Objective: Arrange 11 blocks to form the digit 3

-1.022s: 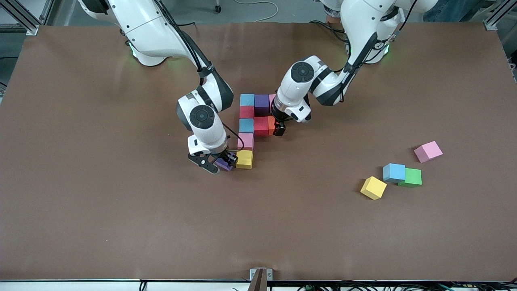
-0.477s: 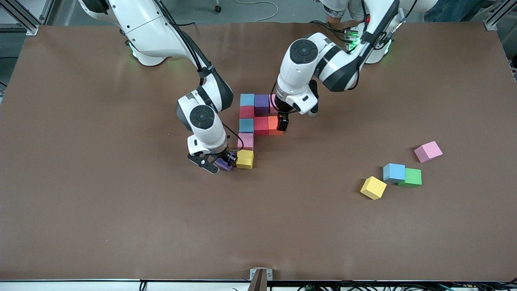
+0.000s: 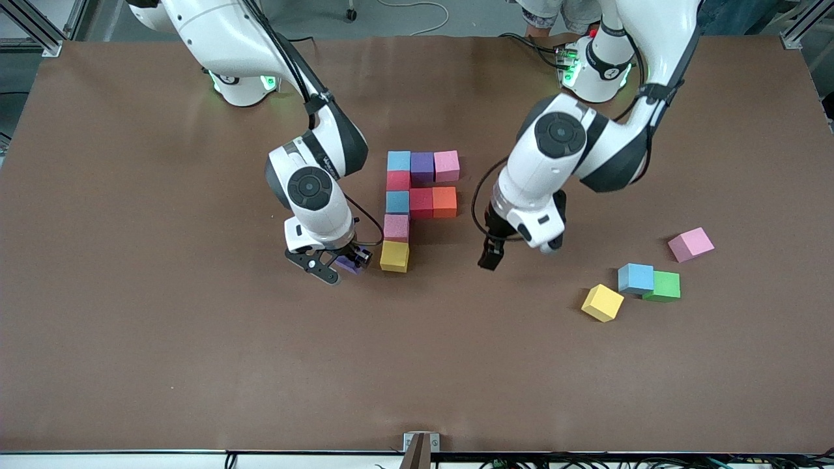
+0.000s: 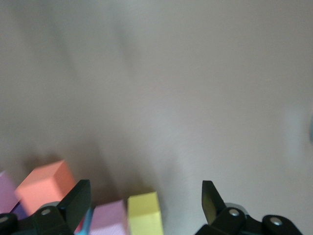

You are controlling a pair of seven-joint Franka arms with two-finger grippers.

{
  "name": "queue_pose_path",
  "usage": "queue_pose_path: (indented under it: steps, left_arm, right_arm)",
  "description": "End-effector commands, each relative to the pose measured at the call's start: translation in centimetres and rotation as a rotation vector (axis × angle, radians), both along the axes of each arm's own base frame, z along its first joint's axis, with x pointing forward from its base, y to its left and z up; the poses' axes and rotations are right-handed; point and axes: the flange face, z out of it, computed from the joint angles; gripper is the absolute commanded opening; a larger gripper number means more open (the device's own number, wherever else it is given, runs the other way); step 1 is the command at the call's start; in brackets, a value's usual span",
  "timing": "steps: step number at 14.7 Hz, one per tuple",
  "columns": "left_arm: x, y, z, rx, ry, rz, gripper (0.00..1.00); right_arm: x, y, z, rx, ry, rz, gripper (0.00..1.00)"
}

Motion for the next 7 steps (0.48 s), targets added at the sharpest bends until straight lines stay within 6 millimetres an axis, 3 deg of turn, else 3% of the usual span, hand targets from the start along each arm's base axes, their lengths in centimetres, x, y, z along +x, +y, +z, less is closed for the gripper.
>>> queue_pose_path:
  steps: [1, 4, 7]
  left_arm:
    - [3.8, 0.9, -1.6, 0.048, -0.021, -0.097, 1.0]
    - [5.9, 5.6, -3.5, 0.117, 0.013, -0.209, 1.0]
    - [8.2, 11.8, -4.2, 0.136, 0.035, -0.289, 1.0]
  right_arm:
    - [1.0, 1.4, 2.9, 0.039, -0.03, -0.07, 0.0]
    - [2.0, 2.6, 2.5, 0.053, -0.044, -0.159, 0.0]
    - [2.5, 5.8, 2.3, 0.082, -0.061, -0.245, 0.0]
